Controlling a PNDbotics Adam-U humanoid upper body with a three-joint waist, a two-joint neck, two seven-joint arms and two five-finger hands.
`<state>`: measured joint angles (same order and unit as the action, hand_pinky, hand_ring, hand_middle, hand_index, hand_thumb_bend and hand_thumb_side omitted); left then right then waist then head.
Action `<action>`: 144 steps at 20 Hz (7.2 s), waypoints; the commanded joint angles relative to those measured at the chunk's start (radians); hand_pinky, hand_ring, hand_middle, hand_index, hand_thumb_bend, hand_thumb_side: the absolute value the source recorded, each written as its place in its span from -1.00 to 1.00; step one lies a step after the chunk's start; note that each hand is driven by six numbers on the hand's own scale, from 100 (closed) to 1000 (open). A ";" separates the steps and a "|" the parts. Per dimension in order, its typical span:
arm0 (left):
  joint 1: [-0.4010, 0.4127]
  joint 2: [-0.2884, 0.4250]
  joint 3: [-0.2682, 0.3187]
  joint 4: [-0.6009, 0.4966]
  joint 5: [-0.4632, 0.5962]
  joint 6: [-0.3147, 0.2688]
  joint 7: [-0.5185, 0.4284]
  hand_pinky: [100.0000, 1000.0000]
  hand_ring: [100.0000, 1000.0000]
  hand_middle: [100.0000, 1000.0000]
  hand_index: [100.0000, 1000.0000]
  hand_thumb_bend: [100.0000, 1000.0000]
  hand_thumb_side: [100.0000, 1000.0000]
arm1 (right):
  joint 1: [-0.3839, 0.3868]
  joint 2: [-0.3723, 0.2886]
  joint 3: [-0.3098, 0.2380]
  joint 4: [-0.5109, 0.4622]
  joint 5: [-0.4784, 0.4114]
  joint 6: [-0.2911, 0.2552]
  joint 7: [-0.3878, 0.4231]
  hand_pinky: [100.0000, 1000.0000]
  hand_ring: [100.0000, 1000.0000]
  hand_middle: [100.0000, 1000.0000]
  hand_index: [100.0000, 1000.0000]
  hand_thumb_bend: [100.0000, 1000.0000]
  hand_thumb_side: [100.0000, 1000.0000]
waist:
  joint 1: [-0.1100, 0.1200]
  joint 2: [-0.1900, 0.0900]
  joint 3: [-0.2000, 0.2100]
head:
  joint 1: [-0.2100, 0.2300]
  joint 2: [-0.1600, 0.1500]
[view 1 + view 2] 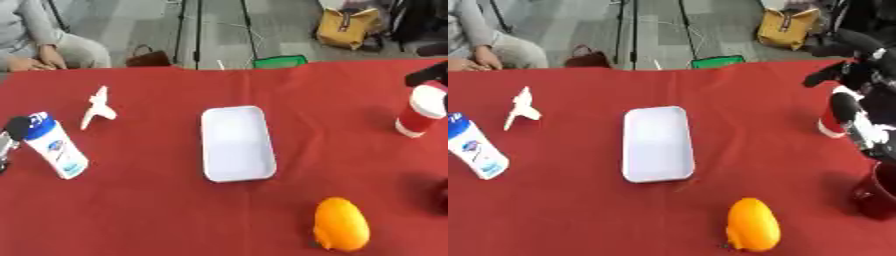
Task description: Pick up objects on the table and place them in the box.
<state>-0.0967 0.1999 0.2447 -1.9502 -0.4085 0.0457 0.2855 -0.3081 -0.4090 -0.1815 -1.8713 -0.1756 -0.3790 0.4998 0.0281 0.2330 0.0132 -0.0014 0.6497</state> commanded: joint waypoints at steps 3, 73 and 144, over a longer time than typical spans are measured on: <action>-0.004 0.010 0.013 0.083 -0.004 0.010 -0.046 0.61 0.80 0.76 0.76 1.00 -0.03 | -0.010 -0.014 -0.010 -0.006 0.002 -0.006 0.001 0.45 0.26 0.61 0.94 -0.77 -0.26 | -0.003 -0.015 -0.005 | 0.002 -0.011; -0.226 0.175 -0.264 0.189 0.239 -0.041 -0.282 0.09 0.11 0.01 0.03 -1.00 -0.31 | -0.011 0.003 -0.006 0.005 -0.018 0.000 0.033 0.46 0.24 0.61 0.96 -0.80 -0.24 | 0.004 -0.022 -0.059 | 0.023 -0.022; -0.554 -0.024 -0.575 0.783 0.069 -0.414 -0.327 0.34 0.64 0.56 0.53 0.48 -0.15 | -0.025 0.015 0.007 0.017 -0.037 -0.008 0.073 0.46 0.22 0.60 0.97 -0.84 -0.21 | 0.005 -0.011 -0.131 | 0.033 -0.057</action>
<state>-0.6403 0.1737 -0.3403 -1.1583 -0.3317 -0.3535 -0.0362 -0.3184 -0.3819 -0.1714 -1.8469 -0.2039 -0.3860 0.5709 0.0403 0.2357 -0.1173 0.0335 0.6052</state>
